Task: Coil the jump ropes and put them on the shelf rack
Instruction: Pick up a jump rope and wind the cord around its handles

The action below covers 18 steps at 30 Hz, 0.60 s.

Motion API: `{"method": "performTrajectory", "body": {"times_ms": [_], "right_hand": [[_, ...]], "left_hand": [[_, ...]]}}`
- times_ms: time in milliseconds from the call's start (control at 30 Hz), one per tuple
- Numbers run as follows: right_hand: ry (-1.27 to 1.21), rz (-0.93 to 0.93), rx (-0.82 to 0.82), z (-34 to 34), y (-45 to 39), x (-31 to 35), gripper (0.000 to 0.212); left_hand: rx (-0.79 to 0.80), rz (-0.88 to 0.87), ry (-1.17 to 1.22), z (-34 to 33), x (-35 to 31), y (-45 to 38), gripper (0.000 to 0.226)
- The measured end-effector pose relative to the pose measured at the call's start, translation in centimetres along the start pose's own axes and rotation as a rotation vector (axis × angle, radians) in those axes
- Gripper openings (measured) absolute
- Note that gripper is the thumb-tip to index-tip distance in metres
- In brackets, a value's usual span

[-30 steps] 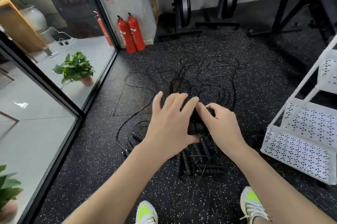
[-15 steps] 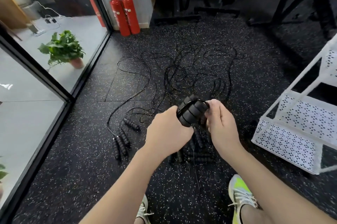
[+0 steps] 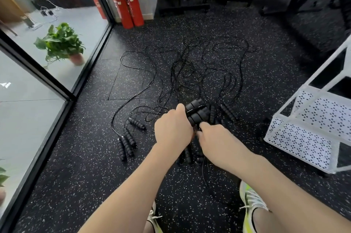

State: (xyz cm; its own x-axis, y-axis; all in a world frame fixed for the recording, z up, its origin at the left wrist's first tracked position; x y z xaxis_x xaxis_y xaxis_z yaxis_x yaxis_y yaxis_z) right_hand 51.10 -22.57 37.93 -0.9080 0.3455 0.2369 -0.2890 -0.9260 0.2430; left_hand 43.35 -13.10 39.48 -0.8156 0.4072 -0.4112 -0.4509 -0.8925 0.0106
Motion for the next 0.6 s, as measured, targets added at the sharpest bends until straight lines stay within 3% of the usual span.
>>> {"method": "performTrajectory", "body": {"times_ms": [200,600], "right_hand": [[-0.068,0.148,-0.138,2.7,0.0,-0.6,0.026],[-0.489,0.176,-0.084,5.6,-1.1,-3.4,0.030]], "left_hand": [[0.086,-0.194,-0.149,-2.3,-0.6,1.3,0.030],[0.066,-0.399,-0.195,-1.8,-2.5,3.5,0.028]]}}
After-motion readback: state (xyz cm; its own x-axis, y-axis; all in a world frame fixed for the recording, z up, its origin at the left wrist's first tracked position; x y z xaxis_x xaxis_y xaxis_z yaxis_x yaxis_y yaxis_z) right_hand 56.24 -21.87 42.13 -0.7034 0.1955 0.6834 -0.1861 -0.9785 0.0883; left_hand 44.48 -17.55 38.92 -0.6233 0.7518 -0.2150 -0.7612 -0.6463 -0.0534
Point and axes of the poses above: each hand's wrist, its own y-axis away from the middle knuckle, its own z-axis out of the back of the hand, x = y × z, the point moved 10 cm from there along -y, towards the middle knuckle, and after that the axes turned 10 degrees about y, right-handed, at the moved point
